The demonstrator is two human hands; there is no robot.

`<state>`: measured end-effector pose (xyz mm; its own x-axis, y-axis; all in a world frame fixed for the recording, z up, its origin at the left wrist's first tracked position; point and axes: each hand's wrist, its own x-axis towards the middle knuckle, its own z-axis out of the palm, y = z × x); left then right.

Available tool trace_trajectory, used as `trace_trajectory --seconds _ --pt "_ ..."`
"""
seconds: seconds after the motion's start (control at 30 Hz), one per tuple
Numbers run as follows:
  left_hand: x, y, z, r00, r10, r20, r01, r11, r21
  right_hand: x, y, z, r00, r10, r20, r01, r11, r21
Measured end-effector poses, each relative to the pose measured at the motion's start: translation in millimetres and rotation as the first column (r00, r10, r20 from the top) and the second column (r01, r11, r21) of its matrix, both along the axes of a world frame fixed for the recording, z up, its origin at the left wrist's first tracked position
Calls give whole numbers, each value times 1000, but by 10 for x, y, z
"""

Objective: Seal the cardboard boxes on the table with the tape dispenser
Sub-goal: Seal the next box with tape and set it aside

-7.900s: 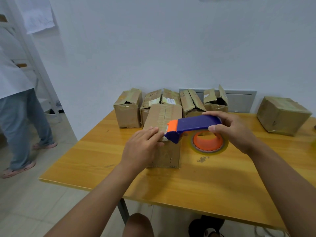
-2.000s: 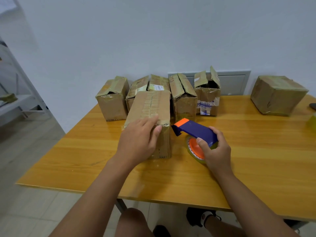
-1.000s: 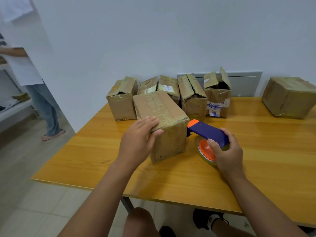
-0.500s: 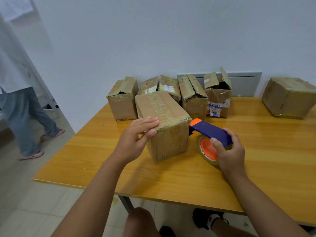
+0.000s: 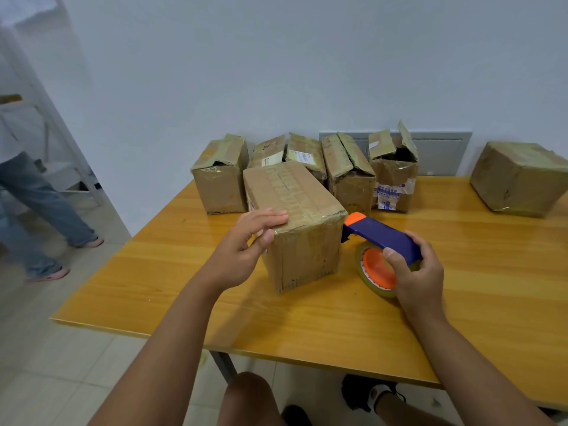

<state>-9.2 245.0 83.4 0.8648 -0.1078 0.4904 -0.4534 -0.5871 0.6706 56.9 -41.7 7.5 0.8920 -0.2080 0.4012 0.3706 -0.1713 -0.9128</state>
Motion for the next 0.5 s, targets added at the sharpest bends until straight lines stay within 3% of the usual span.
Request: trace_trajectory --seconds 0.1,0.2,0.37,0.5 --pt "-24 -108 78 993 116 -33 -115 993 24 -6 4 6 1000 -6 0 6 1000 -10" --pt "15 -378 58 918 356 177 -395 864 313 -13 13 15 1000 -6 -5 6 1000 -10" --pt "48 -512 -10 842 333 424 -491 799 348 -18 8 22 1000 -3 -9 3 1000 16" --pt "-53 -543 56 827 407 387 -544 753 371 -16 1 25 1000 -3 -10 3 1000 18"
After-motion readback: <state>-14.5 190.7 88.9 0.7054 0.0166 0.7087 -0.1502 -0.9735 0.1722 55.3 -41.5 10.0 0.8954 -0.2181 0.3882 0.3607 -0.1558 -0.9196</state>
